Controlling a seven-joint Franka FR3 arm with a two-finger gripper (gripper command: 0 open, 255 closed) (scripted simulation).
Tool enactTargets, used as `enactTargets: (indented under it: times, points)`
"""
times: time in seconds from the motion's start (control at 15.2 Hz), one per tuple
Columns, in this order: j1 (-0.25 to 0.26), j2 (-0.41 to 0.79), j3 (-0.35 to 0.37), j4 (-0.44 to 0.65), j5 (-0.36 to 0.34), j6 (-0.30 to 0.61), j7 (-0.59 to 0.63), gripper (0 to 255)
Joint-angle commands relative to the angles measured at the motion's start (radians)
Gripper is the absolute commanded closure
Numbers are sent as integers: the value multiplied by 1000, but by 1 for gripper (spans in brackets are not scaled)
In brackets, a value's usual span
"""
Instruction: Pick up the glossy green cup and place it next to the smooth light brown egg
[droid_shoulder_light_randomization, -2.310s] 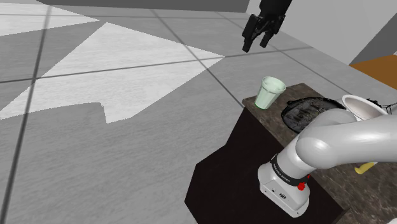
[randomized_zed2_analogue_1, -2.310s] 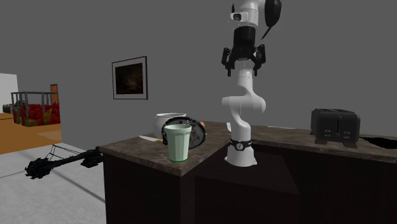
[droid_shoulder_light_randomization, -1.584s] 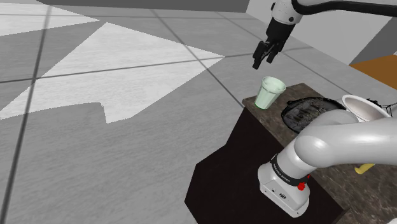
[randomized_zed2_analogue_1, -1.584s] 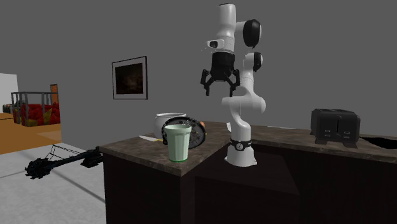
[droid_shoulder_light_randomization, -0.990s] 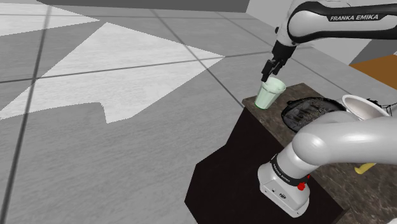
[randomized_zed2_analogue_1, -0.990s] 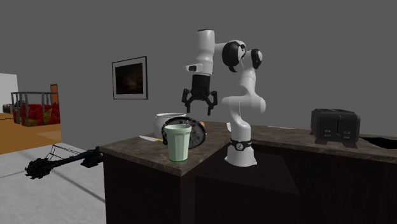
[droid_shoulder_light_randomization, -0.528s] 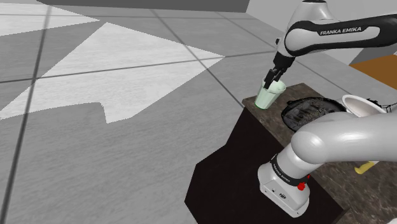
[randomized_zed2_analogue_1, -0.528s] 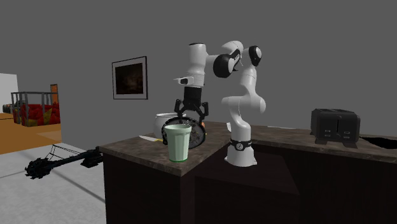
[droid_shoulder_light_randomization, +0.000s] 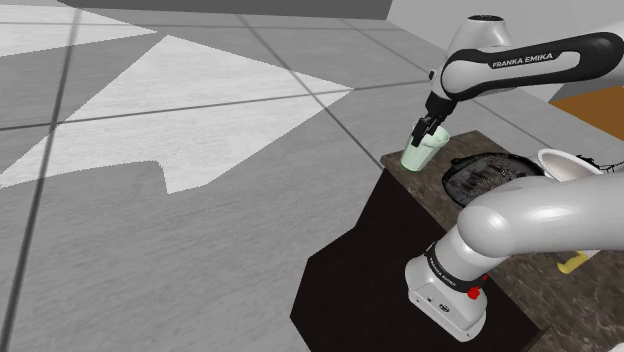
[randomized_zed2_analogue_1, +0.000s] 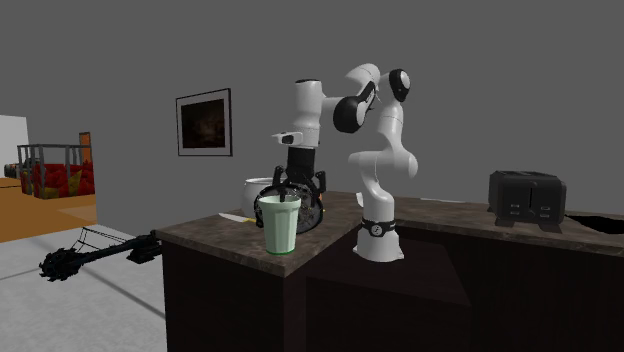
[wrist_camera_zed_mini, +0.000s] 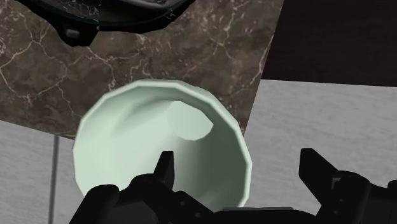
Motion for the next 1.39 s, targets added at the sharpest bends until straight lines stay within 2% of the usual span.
enactTargets:
  times: [0.0, 0.2, 0.26, 0.86, 1.32]
  points:
    - [0, 0, 0, -1, 0, 1, 0, 0]
    - [0, 0, 0, 0, 0, 1, 0, 0]
    - [0, 0, 0, 0, 0, 1, 0, 255]
    - [0, 0, 0, -1, 0, 1, 0, 255]
    - [6, -47, 24, 65, 24, -112, -12, 255]
